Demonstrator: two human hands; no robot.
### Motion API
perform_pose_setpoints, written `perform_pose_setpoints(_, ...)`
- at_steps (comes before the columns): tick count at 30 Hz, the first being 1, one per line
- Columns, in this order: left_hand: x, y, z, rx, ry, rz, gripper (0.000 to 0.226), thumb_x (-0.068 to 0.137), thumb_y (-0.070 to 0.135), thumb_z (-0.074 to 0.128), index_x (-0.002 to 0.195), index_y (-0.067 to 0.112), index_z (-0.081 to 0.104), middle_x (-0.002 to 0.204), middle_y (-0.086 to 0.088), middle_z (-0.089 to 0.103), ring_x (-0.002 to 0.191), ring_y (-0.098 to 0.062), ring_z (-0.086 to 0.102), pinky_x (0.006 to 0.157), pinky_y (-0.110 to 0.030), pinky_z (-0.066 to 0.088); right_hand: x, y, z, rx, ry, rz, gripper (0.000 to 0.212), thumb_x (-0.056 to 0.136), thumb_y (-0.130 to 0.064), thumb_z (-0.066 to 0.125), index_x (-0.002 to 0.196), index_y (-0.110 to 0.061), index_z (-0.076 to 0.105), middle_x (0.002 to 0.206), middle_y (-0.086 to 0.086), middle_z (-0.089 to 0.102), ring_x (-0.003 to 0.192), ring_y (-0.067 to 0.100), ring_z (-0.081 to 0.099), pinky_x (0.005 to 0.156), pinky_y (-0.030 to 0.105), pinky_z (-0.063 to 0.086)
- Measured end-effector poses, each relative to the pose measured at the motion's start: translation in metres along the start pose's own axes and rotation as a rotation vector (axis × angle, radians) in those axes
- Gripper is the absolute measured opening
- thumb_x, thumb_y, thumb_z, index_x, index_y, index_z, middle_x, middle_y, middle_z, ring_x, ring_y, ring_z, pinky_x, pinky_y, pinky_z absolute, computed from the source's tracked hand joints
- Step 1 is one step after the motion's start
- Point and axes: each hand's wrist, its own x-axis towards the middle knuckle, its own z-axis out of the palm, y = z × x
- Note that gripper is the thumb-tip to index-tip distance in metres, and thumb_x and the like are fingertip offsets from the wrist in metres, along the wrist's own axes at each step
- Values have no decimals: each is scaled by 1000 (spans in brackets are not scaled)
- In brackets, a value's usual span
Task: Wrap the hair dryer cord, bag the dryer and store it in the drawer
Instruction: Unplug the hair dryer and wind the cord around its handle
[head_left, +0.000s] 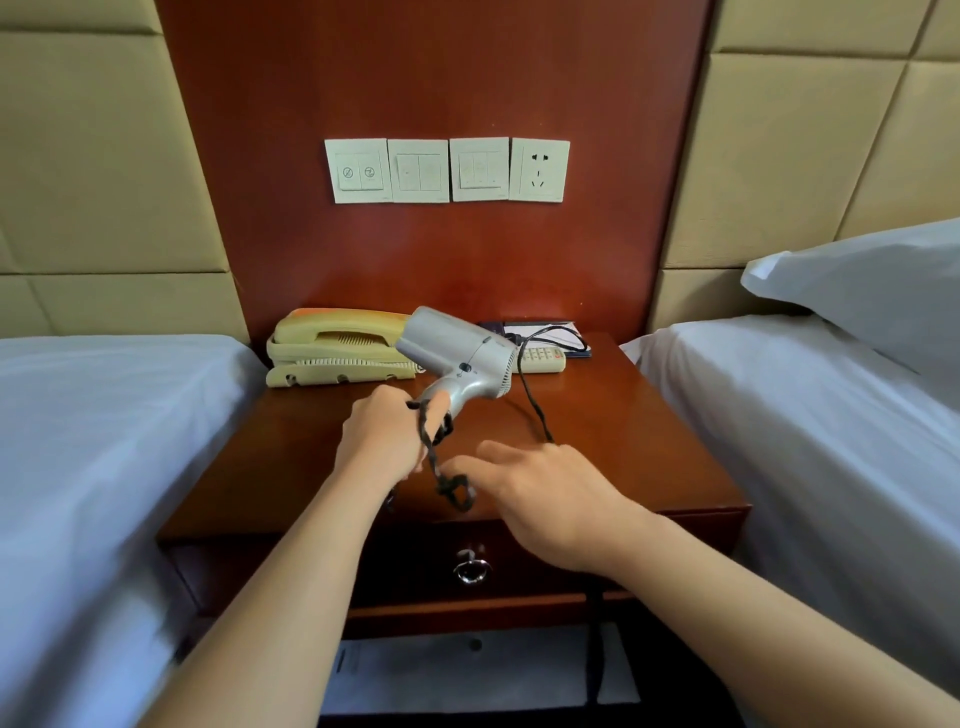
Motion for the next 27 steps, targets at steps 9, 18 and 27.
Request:
perform_pose_setpoints(9, 2, 12, 14, -26, -4, -77, 26, 88, 24, 49, 85, 6, 66, 61, -8, 61, 32, -15, 54, 42, -21, 46, -4, -10, -1, 551, 2, 178, 15, 84, -15, 41, 92, -14, 54, 78, -1, 55, 72, 20, 52, 68, 38, 46)
perform_pose_setpoints(18, 10, 6, 5, -144, 120, -42, 42, 88, 47, 48, 73, 11, 65, 66, -8, 68, 55, -22, 66, 68, -40, 60, -10, 18, -13, 479, 290, 389, 53, 95, -39, 46, 52, -20, 22, 48, -3, 25, 52, 16, 29, 54, 34, 27)
perform_pose_setpoints(27, 6, -4, -8, 30, 6, 171, 43, 88, 48, 47, 70, 10, 55, 66, -8, 57, 59, -29, 59, 59, -35, 50, -14, 68, -49, 151, 426, 595, 57, 96, -40, 41, 50, -16, 19, 44, -1, 25, 50, 23, 29, 50, 35, 23)
